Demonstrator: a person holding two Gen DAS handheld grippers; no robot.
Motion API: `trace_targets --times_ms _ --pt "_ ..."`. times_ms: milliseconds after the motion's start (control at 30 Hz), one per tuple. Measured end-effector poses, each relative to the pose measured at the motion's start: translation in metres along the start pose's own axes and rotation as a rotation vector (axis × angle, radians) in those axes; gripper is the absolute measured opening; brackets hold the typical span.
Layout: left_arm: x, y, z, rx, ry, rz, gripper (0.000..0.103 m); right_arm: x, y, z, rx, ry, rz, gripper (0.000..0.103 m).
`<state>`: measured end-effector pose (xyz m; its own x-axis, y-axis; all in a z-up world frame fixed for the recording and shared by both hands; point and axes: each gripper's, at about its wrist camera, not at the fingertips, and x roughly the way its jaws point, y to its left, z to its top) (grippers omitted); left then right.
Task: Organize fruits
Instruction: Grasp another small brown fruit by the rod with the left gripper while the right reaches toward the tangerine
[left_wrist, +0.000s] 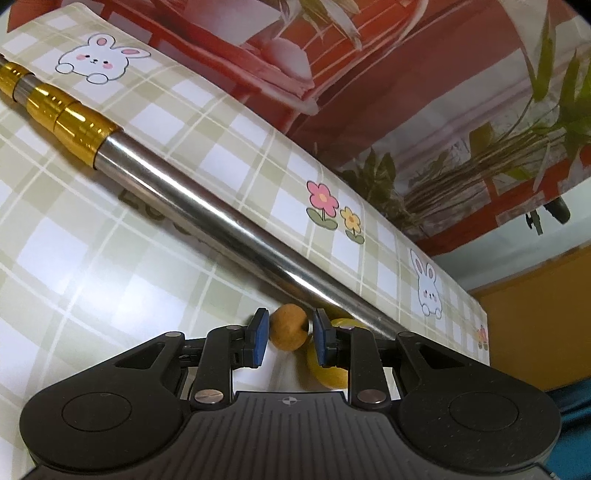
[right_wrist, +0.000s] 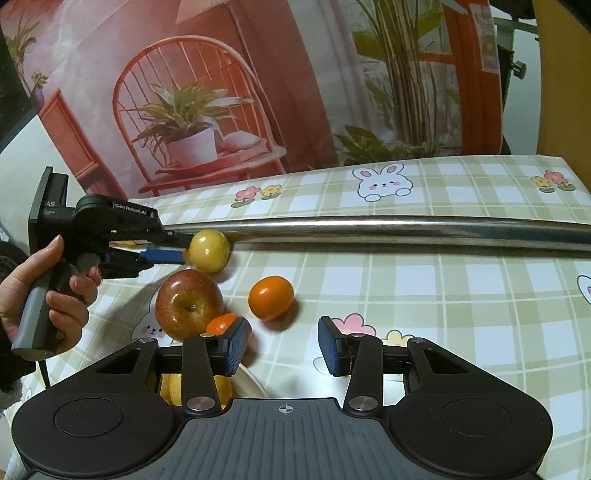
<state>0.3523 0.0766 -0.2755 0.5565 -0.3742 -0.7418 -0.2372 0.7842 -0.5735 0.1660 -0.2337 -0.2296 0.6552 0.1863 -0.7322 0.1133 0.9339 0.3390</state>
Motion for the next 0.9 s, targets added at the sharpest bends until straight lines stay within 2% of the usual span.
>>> trace_targets --times_ms 267,467,600,900 --pt "-0.015 0.002 -0.01 0.082 -0.004 0.041 0.024 -0.002 -0.002 0.001 0.001 -0.004 -0.004 0.039" --pt "-0.04 0.007 -0.024 0.217 -0.021 0.102 0.024 0.001 -0.006 0.001 -0.015 -0.017 -0.006 0.039" --pt "-0.057 0.011 -0.038 0.307 -0.034 0.133 0.024 0.013 -0.01 0.006 -0.031 -0.019 -0.002 0.039" --pt "-0.08 0.01 -0.069 0.44 -0.06 0.162 0.024 0.042 -0.006 0.019 -0.078 -0.006 0.026 0.039"
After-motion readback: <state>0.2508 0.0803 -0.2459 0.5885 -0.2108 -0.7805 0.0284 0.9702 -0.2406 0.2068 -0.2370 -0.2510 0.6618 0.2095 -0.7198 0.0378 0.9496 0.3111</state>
